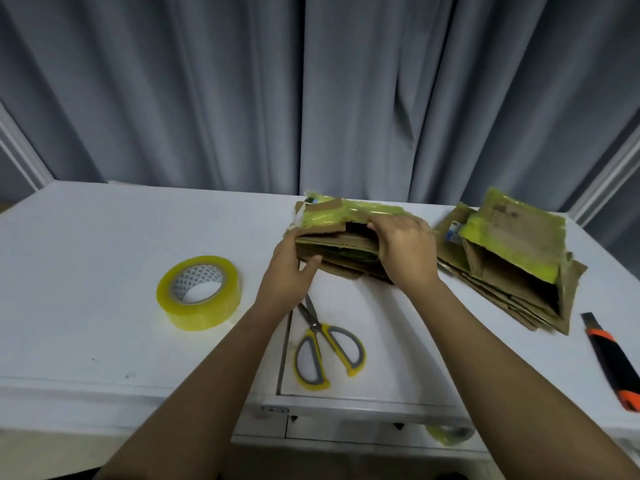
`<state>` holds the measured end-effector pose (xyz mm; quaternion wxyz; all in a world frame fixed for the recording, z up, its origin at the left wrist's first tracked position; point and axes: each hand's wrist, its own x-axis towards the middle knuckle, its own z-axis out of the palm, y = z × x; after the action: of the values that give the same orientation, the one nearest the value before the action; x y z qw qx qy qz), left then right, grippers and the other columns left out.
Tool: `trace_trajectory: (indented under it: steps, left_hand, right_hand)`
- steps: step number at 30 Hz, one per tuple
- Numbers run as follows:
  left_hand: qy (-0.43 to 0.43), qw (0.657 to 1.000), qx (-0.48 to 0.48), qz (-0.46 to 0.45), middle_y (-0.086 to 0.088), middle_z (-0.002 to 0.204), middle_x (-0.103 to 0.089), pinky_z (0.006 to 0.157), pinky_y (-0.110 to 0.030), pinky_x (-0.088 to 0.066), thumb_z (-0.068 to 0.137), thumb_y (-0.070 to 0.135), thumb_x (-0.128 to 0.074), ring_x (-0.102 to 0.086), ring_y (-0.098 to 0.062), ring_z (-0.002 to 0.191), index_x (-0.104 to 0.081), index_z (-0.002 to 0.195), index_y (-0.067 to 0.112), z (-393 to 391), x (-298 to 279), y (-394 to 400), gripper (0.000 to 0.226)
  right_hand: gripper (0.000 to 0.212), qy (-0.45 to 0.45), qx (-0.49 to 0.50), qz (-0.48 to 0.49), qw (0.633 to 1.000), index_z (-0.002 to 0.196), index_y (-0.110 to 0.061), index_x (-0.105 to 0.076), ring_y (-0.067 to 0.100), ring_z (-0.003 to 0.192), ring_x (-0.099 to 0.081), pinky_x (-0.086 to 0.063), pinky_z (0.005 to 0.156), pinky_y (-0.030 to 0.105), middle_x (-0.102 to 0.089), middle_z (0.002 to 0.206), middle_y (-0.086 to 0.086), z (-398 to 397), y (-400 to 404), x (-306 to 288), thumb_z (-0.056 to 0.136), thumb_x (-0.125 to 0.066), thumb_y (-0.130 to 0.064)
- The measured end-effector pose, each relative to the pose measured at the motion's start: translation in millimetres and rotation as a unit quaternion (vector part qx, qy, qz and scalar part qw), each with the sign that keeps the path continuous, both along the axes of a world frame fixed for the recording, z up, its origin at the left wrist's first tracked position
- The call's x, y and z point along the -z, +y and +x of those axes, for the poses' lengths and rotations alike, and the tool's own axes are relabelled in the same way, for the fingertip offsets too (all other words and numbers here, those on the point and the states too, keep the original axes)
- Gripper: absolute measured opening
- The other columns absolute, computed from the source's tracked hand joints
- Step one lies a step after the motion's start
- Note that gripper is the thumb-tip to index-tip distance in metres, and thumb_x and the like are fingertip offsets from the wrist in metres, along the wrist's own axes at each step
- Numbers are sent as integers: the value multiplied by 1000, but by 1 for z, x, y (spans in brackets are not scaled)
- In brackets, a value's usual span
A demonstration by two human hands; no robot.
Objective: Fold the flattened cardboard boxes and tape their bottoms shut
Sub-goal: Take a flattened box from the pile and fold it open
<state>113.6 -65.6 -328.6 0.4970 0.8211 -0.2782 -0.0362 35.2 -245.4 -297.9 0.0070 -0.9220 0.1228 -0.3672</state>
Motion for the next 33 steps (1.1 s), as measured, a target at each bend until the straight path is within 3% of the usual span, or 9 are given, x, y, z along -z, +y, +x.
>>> trace_trajectory:
  steps: [2,4,8,12,17,19,26,30,33]
  left_hand:
    - [40,998,-11,-53,27,105,-52,76,-1,-40,92,19,-60,-55,12,95,-43,121,21,-18,-15,6,34]
    - [62,992,-27,-102,29,98,-50,70,-4,-43,91,24,-62,-57,7,91,-41,114,21,-34,-24,14,31]
    - [110,983,-31,-142,25,99,-55,76,-18,-46,88,27,-64,-64,-9,98,-41,111,19,-55,-27,29,33]
    - [153,977,-15,-145,9,122,-54,79,-15,-42,84,31,-69,-58,-6,106,-46,123,22,-74,-22,45,47]
    - [85,996,-12,-11,-2,128,-55,92,-29,-46,73,31,-80,-55,-16,113,-51,129,14,-85,-21,55,65]
    - [43,998,-2,37,-5,129,-54,95,-26,-41,74,32,-79,-51,-20,118,-52,131,11,-92,-24,56,66]
    - [75,990,56,101,8,96,-70,80,-30,-47,82,52,-64,-62,-12,95,-70,105,30,-97,-43,67,33]
    - [111,984,62,126,3,97,-65,73,-24,-42,90,32,-61,-58,-13,92,-69,107,22,-92,-60,64,22]
    - [57,981,35,182,-2,105,-66,78,-28,-44,90,31,-58,-59,-20,96,-67,115,23,-88,-65,56,27]
  right_hand:
    - [13,-7,-10,11,1000,82,-15,-70,29,71,-64,-44,77,34,-71,75,3,-12,9,-6,86,-58,-11]
    - [15,-19,-25,14,999,86,-14,-71,28,75,-66,-44,80,34,-73,80,3,-28,19,-6,87,-57,-13]
    - [21,-48,-42,10,998,94,-13,-72,24,78,-67,-36,85,33,-74,86,1,-60,39,3,91,-53,-19]
    - [27,-43,-44,9,998,90,-13,-71,25,77,-64,-36,80,31,-71,81,0,-87,54,17,93,-47,-24]
    - [30,-16,-43,10,999,88,-16,-72,24,76,-66,-34,79,29,-72,79,-2,-107,66,15,92,-44,-27]
    - [30,-9,-44,17,999,86,-16,-71,24,73,-66,-32,79,29,-72,77,-2,-109,67,9,91,-44,-27]
    - [10,9,-87,-30,996,82,-17,-71,22,75,-66,-30,87,29,-72,78,-4,-111,60,-17,84,-63,-12]
    - [10,30,-110,-24,993,80,-16,-71,24,70,-64,-28,82,27,-70,71,-2,-104,57,-29,84,-61,-17]
    - [13,33,-103,-20,994,80,-17,-70,24,71,-64,-28,87,28,-70,73,-2,-100,56,-36,86,-59,-21]
